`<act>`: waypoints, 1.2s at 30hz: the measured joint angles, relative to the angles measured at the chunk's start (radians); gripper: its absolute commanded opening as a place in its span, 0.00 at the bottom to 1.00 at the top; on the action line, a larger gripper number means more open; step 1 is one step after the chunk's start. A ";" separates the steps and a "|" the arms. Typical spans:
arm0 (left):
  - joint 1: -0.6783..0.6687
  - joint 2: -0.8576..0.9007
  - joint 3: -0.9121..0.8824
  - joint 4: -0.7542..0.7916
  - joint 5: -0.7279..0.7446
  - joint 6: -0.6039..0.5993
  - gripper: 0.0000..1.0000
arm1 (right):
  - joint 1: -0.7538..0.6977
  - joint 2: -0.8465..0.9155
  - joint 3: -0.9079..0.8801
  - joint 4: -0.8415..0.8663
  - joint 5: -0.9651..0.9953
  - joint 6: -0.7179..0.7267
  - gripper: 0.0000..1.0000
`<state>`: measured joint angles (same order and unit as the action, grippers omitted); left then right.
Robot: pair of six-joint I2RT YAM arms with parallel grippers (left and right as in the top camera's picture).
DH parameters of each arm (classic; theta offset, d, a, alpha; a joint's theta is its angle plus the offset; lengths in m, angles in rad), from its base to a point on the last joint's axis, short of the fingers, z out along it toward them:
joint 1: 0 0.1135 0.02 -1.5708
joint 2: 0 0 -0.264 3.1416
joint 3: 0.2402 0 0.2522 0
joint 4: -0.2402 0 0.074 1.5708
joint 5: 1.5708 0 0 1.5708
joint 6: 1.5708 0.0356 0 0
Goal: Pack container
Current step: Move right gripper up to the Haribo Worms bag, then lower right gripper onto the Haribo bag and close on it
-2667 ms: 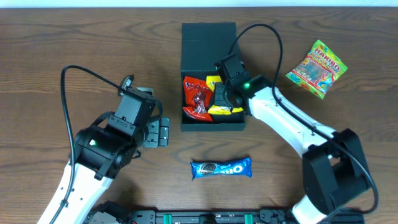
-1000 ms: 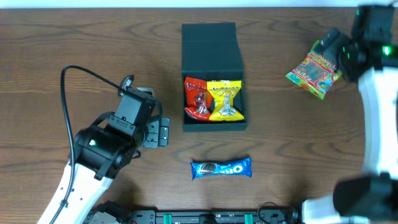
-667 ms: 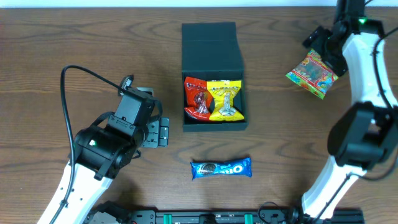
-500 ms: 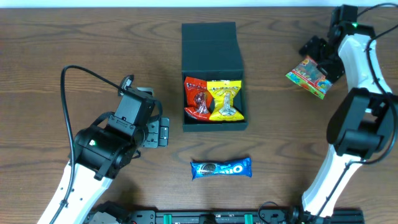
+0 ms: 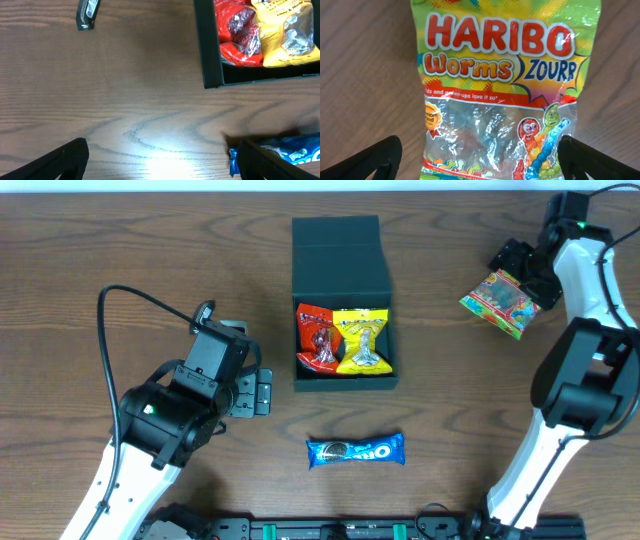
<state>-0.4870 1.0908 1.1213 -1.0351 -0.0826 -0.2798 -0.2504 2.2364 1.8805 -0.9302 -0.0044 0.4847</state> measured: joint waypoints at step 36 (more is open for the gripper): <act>0.000 0.000 0.000 0.000 0.000 0.000 0.95 | 0.000 0.067 -0.012 -0.021 0.024 -0.034 0.82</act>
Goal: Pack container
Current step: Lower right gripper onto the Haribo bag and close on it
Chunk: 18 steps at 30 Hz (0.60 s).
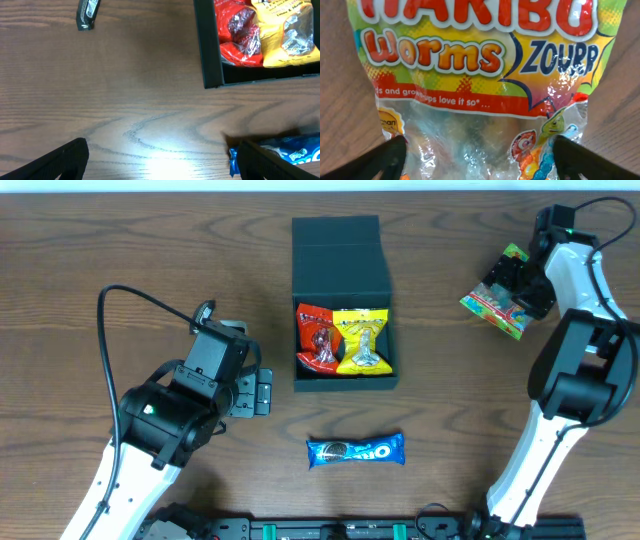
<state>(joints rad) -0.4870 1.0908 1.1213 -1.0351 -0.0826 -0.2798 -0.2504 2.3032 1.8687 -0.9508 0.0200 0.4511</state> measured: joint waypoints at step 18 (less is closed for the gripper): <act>0.000 0.000 0.000 0.000 0.000 0.000 0.95 | 0.000 0.000 0.000 -0.010 0.014 -0.010 0.79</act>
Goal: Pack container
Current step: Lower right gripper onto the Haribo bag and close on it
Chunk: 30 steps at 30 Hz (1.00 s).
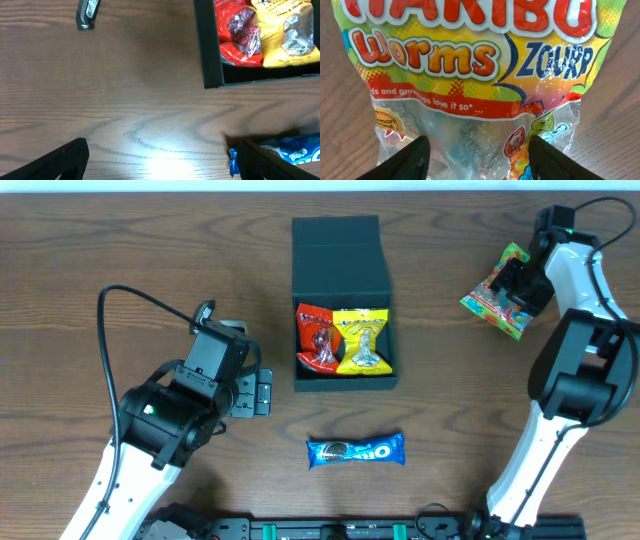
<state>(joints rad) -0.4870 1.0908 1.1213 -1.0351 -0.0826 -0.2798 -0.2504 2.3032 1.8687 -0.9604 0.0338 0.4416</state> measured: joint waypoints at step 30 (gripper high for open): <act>0.000 0.000 0.000 0.000 0.000 0.000 0.95 | 0.000 0.000 -0.013 0.029 0.037 -0.026 0.99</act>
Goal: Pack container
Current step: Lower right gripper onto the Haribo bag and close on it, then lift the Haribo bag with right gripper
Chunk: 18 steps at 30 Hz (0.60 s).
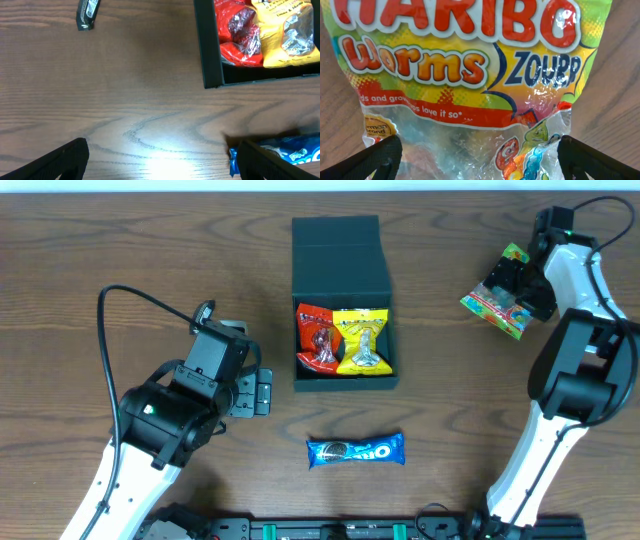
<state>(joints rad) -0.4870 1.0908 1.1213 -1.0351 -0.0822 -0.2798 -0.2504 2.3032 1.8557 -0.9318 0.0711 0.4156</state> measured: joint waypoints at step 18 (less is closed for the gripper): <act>0.000 0.000 0.000 0.000 0.000 0.000 0.95 | 0.000 0.000 -0.047 0.070 -0.007 -0.007 0.99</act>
<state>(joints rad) -0.4870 1.0908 1.1213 -1.0351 -0.0826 -0.2798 -0.2504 2.3032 1.8088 -0.8619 0.0639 0.4088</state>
